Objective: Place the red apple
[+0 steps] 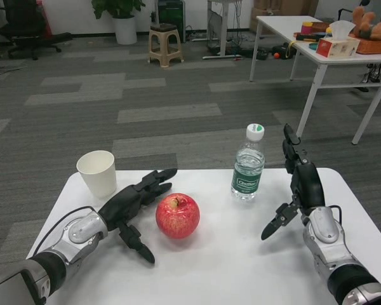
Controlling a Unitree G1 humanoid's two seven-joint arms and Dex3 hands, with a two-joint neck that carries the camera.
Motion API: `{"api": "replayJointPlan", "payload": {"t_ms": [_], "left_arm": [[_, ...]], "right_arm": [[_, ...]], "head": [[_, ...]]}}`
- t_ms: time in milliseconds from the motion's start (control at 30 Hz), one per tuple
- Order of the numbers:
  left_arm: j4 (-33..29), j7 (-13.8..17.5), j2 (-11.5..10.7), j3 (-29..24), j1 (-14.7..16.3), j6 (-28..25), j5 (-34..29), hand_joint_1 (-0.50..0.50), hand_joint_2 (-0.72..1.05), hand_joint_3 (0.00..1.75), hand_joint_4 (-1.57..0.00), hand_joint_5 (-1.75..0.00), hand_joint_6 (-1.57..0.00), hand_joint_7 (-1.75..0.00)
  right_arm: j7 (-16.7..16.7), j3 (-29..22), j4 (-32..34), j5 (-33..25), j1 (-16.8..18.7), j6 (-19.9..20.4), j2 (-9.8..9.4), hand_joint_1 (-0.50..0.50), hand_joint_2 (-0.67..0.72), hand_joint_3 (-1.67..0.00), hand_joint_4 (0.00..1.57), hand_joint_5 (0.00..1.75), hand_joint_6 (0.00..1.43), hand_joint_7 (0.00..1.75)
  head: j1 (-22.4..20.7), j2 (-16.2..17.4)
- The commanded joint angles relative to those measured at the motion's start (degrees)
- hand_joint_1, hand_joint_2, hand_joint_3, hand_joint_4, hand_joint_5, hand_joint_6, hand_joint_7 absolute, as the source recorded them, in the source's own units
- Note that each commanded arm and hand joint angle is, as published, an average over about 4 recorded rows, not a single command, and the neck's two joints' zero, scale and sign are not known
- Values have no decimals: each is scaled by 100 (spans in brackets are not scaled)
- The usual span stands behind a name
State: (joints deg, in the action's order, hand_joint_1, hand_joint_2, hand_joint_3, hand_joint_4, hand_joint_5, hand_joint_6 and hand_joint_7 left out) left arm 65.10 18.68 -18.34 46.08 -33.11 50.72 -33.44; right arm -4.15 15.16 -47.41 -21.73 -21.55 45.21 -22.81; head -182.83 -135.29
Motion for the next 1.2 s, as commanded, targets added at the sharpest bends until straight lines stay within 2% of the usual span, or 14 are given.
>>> {"api": "replayJointPlan", "payload": {"t_ms": [33, 200, 367, 500, 600, 733, 867, 1000, 1200], "left_arm": [[23, -31, -47, -168, 127, 57, -115, -50, -21, 4, 0, 0, 0, -21], [-166, -31, -56, -410, 149, 206, -126, -50, -19, 7, 0, 0, 0, -19], [-577, -18, -100, -798, 248, 342, -75, -50, -19, 0, 0, -5, 0, -19], [-1093, -5, -133, -1242, 387, 413, 99, -50, -19, 0, 0, 0, 0, -19], [-1491, -5, -170, -1471, 481, 408, 171, -50, -19, 0, 0, 0, 0, -17], [-2093, -1, -249, -1669, 617, 364, 162, -50, -19, 0, 0, 0, 0, -21], [-2783, 43, -310, -1915, 793, 166, 118, -50, -17, 0, 0, 0, 0, -23], [-3504, 149, -425, -2297, 1022, -326, 189, -50, -10, 0, 0, 0, 0, -28], [-4242, 173, -565, -2714, 1235, -653, 239, -50, -10, 0, 0, 0, 0, -28]], "right_arm": [[-16, -4, -51, -33, -110, -21, 13, -25, 72, 0, 0, 0, 0, 0], [-16, -4, -47, -33, -113, -12, 22, -25, 72, 0, 0, 0, 0, 0], [-16, -4, -22, -33, -113, -12, 13, -25, 72, 0, 0, 0, 0, 0], [-16, 5, 19, -33, -113, -12, 2, -25, 72, 0, 0, 0, 0, 0], [-16, 5, 52, -33, -113, -12, -9, -25, 69, 0, 0, 0, 0, 0], [-16, 18, 118, -33, -104, -12, -26, -25, 72, 0, 0, 0, 0, 0], [-16, 18, 197, -33, -56, -12, -53, -25, 72, 0, 0, 0, 0, 0], [-16, 14, 259, -33, -29, -12, -83, -25, 72, 0, 0, 0, 0, 0], [-16, 14, 307, -33, -5, -12, -112, -25, 72, 0, 0, 0, 0, 0]], "head": [[-18, -17], [-46, -41], [-90, -96], [-98, -127], [-109, -143], [-118, -184], [-129, -248], [-129, -302], [-121, -445]]}}
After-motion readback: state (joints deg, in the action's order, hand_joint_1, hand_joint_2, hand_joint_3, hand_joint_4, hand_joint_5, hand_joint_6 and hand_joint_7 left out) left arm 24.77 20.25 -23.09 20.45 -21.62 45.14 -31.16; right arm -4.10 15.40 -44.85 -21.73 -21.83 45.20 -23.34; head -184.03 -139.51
